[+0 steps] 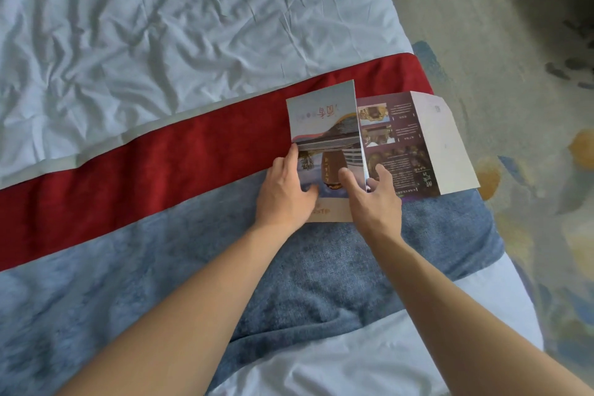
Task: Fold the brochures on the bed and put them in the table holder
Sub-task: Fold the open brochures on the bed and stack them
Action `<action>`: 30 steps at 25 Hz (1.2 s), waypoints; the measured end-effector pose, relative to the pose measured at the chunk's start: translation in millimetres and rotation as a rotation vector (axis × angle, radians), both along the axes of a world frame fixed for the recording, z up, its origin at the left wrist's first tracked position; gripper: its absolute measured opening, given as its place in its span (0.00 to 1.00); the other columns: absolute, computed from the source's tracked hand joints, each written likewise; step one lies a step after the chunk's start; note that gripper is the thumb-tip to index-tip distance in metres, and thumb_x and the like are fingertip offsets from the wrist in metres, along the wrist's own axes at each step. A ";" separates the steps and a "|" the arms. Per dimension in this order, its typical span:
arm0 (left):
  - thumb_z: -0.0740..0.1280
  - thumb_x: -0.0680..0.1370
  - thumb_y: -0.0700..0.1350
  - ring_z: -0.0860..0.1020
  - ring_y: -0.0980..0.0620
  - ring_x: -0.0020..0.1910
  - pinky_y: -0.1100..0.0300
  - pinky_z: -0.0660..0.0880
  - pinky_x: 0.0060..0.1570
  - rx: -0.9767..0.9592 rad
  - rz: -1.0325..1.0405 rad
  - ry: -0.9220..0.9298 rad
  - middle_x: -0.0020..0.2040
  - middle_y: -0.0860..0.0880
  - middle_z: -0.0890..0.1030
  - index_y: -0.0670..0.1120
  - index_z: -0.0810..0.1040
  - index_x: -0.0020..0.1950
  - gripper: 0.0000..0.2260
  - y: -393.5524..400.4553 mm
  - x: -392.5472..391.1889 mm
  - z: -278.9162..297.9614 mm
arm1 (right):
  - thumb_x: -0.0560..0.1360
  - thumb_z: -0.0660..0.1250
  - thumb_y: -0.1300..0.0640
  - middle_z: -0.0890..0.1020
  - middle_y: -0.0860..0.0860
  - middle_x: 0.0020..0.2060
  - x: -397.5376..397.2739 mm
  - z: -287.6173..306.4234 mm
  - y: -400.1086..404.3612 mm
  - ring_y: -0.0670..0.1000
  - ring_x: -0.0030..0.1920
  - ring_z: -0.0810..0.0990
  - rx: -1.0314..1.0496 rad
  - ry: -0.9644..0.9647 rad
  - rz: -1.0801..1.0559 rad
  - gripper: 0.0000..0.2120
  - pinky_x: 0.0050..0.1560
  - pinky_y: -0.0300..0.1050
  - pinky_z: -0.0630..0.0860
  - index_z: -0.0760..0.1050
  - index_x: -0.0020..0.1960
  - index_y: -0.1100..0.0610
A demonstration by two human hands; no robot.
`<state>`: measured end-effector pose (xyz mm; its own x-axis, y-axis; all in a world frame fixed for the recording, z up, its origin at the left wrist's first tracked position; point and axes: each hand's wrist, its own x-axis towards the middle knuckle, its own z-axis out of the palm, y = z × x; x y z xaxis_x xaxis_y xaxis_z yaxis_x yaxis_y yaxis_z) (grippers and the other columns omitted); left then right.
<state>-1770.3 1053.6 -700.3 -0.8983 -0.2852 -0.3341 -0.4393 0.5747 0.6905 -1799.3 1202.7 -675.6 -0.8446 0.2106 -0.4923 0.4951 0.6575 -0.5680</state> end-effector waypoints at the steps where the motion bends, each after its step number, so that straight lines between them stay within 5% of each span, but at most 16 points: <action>1: 0.71 0.75 0.49 0.71 0.45 0.66 0.46 0.73 0.62 -0.017 -0.025 0.018 0.66 0.46 0.72 0.51 0.56 0.80 0.37 6.4 -2.2 0.5 | 0.69 0.63 0.33 0.82 0.45 0.53 -1.6 -0.3 3.3 0.52 0.55 0.79 -0.008 0.013 -0.026 0.38 0.59 0.54 0.75 0.65 0.74 0.47; 5: 0.71 0.76 0.50 0.69 0.45 0.69 0.51 0.67 0.66 -0.040 -0.093 0.032 0.70 0.46 0.72 0.49 0.58 0.79 0.36 20.5 -3.0 -1.3 | 0.75 0.62 0.55 0.82 0.44 0.39 1.1 -2.0 5.9 0.51 0.44 0.82 -0.048 0.132 -0.111 0.07 0.47 0.53 0.80 0.76 0.51 0.47; 8: 0.71 0.76 0.47 0.63 0.47 0.75 0.57 0.60 0.71 0.132 0.057 -0.013 0.75 0.46 0.67 0.47 0.58 0.80 0.36 20.0 -2.5 0.7 | 0.74 0.59 0.61 0.82 0.44 0.38 4.9 2.1 -3.9 0.48 0.41 0.82 -0.156 0.168 -0.135 0.10 0.44 0.52 0.81 0.75 0.46 0.48; 12: 0.64 0.80 0.46 0.63 0.49 0.76 0.62 0.58 0.70 0.147 0.173 0.017 0.77 0.46 0.65 0.46 0.59 0.80 0.30 7.6 -3.6 7.3 | 0.71 0.61 0.65 0.84 0.45 0.42 1.1 11.5 -21.1 0.47 0.43 0.83 -0.359 0.156 -0.148 0.15 0.41 0.47 0.80 0.77 0.50 0.49; 14: 0.63 0.81 0.45 0.63 0.49 0.75 0.61 0.59 0.69 0.141 0.179 0.020 0.77 0.46 0.64 0.47 0.58 0.80 0.28 1.4 -0.8 10.9 | 0.72 0.60 0.66 0.83 0.45 0.46 2.0 15.4 -26.6 0.48 0.47 0.83 -0.374 0.131 -0.148 0.19 0.47 0.50 0.81 0.76 0.57 0.48; 17: 0.64 0.80 0.45 0.64 0.47 0.74 0.55 0.63 0.69 0.050 0.057 -0.006 0.75 0.46 0.66 0.47 0.57 0.80 0.30 -0.4 5.6 10.0 | 0.75 0.59 0.66 0.80 0.48 0.59 10.5 12.7 -21.8 0.51 0.57 0.80 -0.258 0.122 -0.148 0.28 0.58 0.56 0.79 0.66 0.72 0.47; 20: 0.66 0.79 0.46 0.62 0.47 0.76 0.53 0.60 0.73 0.000 -0.037 -0.045 0.77 0.46 0.65 0.46 0.57 0.80 0.32 9.0 11.0 2.6 | 0.72 0.59 0.66 0.77 0.46 0.61 25.8 3.7 0.2 0.53 0.59 0.78 -0.151 0.158 -0.185 0.32 0.59 0.55 0.78 0.62 0.71 0.42; 22: 0.66 0.79 0.47 0.62 0.47 0.76 0.53 0.60 0.73 -0.026 -0.064 -0.060 0.77 0.46 0.66 0.45 0.58 0.80 0.31 17.0 10.7 -1.3 | 0.74 0.60 0.64 0.71 0.49 0.68 35.2 -4.6 17.9 0.55 0.63 0.75 -0.047 0.127 -0.183 0.34 0.62 0.50 0.72 0.57 0.77 0.47; 30: 0.68 0.77 0.47 0.69 0.44 0.68 0.51 0.67 0.64 -0.158 -0.178 -0.006 0.71 0.47 0.73 0.48 0.63 0.78 0.30 38.2 1.1 -6.5 | 0.74 0.68 0.47 0.56 0.58 0.79 35.4 -22.5 65.9 0.60 0.77 0.54 0.349 -0.034 -0.109 0.43 0.74 0.63 0.57 0.49 0.80 0.54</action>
